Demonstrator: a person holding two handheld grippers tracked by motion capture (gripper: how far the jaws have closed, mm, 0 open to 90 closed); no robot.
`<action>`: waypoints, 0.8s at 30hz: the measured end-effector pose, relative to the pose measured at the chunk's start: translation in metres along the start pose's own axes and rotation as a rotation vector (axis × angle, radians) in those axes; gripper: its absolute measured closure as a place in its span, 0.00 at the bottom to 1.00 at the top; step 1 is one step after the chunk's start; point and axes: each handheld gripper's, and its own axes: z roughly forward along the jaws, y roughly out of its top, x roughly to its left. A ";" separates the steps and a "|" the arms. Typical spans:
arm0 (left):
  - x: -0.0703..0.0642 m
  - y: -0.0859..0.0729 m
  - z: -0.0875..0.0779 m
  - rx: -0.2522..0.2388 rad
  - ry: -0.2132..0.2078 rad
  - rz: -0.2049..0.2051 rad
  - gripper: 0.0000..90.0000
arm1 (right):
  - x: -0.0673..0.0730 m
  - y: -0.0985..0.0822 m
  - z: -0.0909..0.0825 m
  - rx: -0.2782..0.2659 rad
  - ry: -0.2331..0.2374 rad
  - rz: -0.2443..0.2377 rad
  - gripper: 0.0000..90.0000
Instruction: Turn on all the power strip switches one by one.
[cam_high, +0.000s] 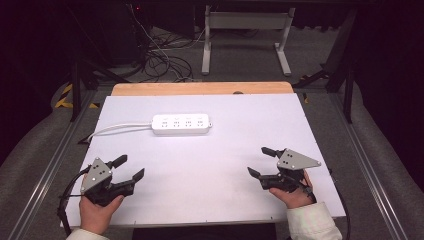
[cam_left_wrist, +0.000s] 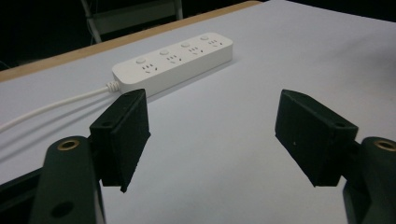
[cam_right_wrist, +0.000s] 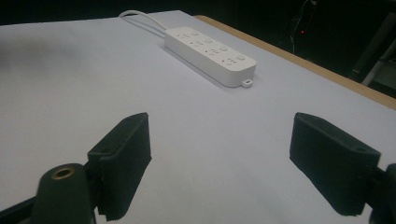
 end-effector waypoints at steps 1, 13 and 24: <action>-0.001 0.000 0.000 -0.009 0.000 0.014 0.28 | 0.000 0.000 0.000 0.006 0.001 -0.004 0.23; -0.002 0.002 0.000 -0.023 -0.004 0.020 0.24 | 0.004 0.000 0.003 0.003 0.053 0.009 0.26; 0.008 0.016 0.014 0.036 -0.076 -0.042 0.29 | 0.002 -0.002 0.004 0.004 0.071 0.021 0.30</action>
